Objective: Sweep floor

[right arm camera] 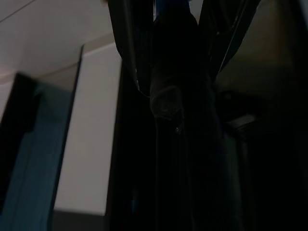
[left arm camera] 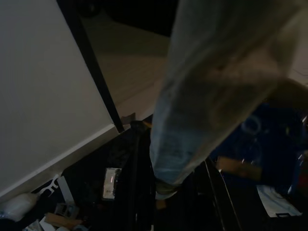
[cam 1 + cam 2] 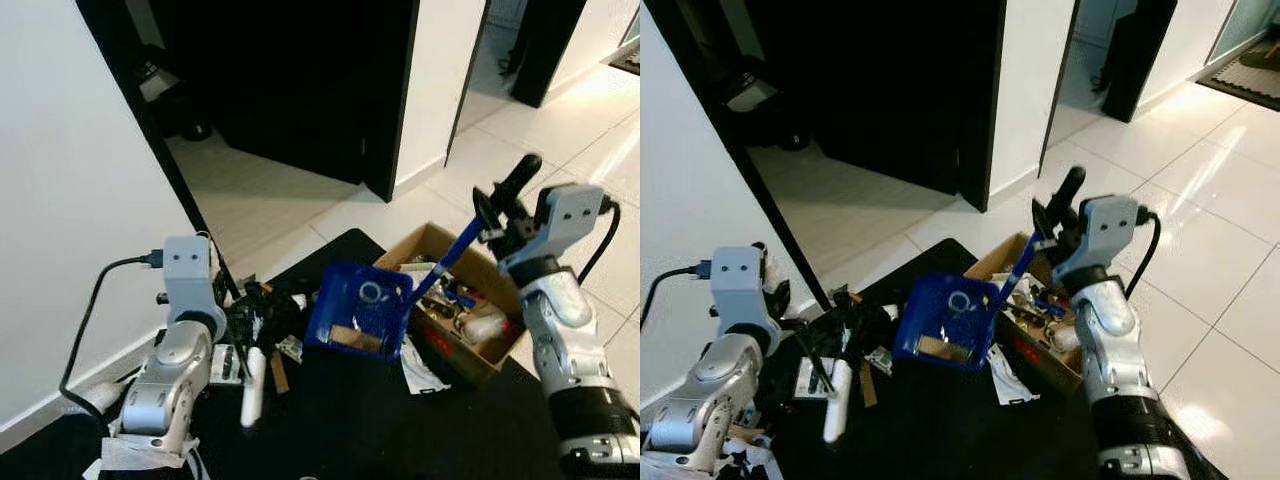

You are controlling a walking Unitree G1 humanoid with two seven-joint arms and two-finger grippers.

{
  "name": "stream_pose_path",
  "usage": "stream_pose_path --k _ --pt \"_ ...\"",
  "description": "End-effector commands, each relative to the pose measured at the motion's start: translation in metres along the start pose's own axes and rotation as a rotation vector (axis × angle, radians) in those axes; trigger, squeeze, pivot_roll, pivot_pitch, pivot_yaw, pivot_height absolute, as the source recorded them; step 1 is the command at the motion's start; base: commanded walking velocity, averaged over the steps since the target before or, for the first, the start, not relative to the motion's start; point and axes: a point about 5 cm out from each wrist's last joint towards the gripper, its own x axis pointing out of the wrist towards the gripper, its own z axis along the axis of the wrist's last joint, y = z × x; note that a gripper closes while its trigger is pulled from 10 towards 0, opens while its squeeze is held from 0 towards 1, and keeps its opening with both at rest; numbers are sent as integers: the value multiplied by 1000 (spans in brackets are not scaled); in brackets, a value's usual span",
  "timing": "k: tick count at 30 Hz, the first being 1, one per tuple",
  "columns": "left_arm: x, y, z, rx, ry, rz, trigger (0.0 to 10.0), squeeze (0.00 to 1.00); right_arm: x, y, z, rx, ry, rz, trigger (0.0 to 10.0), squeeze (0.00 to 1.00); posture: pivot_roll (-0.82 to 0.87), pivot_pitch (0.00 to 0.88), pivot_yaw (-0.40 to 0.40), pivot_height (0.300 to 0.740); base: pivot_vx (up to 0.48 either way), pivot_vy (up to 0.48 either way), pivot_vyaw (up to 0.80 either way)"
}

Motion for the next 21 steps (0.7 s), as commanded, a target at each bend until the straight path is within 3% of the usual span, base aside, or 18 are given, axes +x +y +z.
stream_pose_path --k 1,7,11,16,21 --pt "-2 1 0 14 -22 12 10000 0 3 -7 16 -27 -75 -30 10000 0 37 155 72 740 0 0 0" --pt "-2 2 -1 13 -25 9 10000 0 20 -35 41 -103 -164 -144 10000 0 44 150 70 740 0 0 0" --pt "-2 2 -1 13 -28 6 10000 0 26 -40 47 -162 -192 -164 10000 0 55 148 69 740 0 0 0" --pt "-5 4 -2 23 -27 4 10000 0 32 -31 43 -298 -190 -104 10000 0 75 149 68 740 0 0 0" --pt "-13 10 -4 45 -21 7 10000 0 39 -9 31 -478 -184 9 10000 0 108 157 66 740 0 0 0"
